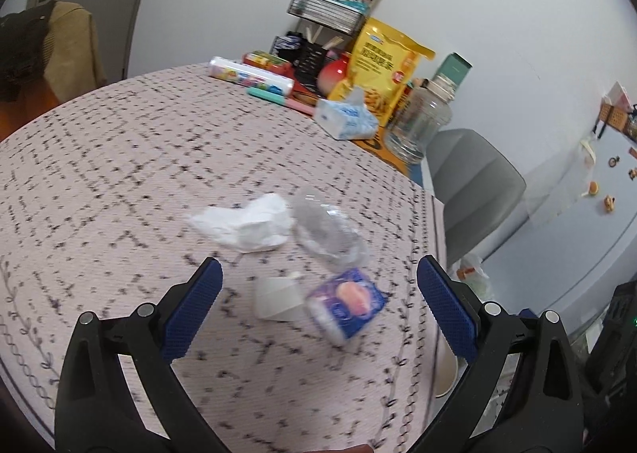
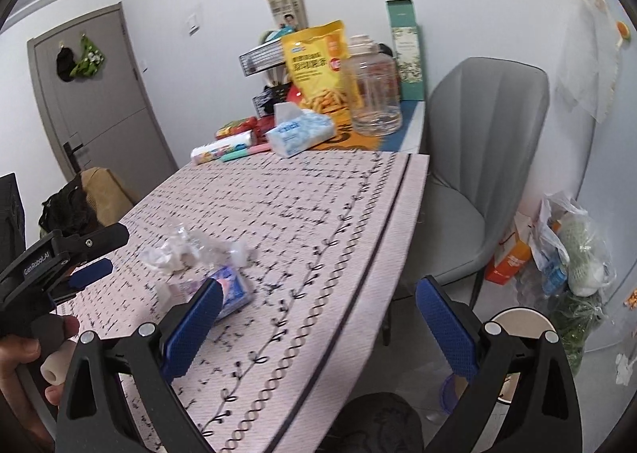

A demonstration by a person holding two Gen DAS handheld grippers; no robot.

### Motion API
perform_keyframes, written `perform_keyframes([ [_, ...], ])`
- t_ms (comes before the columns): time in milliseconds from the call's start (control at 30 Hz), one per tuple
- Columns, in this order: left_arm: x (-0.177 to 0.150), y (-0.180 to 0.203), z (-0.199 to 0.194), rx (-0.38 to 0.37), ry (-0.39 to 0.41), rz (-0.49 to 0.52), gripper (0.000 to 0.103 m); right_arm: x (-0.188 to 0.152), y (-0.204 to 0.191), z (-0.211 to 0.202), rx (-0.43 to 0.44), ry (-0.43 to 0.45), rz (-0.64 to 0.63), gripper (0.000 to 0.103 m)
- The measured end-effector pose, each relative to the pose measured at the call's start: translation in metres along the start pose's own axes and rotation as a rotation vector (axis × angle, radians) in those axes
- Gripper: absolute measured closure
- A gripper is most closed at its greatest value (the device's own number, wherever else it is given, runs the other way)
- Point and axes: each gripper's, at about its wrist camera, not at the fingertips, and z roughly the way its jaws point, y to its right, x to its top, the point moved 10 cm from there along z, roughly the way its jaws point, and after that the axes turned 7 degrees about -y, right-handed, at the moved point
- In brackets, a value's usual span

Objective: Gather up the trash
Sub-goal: 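Move both tools back over the table toward the remaining trash, then grasp the small white paper piece with the left tool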

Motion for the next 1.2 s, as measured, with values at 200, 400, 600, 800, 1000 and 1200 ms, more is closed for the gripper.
perform_keyframes([
  [200,-0.002,-0.041,0.0,0.023,-0.008,-0.057,0.006,-0.002,-0.027,0.001,0.021,-0.001,-0.043,0.008],
  [400,-0.007,-0.053,0.01,0.043,-0.032,-0.062,0.008,-0.012,-0.041,0.016,0.035,-0.037,-0.065,0.008],
  [600,-0.022,-0.043,0.045,0.047,-0.118,-0.044,0.025,-0.017,-0.044,0.027,0.046,-0.052,-0.065,0.008],
  [800,-0.031,-0.035,0.071,0.059,-0.157,-0.053,0.033,-0.024,-0.039,0.037,0.06,-0.081,-0.054,0.008],
  [1000,-0.032,-0.035,0.081,0.075,-0.147,-0.054,0.058,-0.024,-0.036,0.046,0.072,-0.093,-0.06,0.008],
  [1200,-0.03,-0.044,0.062,0.059,-0.135,-0.076,0.072,-0.025,-0.046,0.058,0.079,-0.114,-0.087,0.008],
])
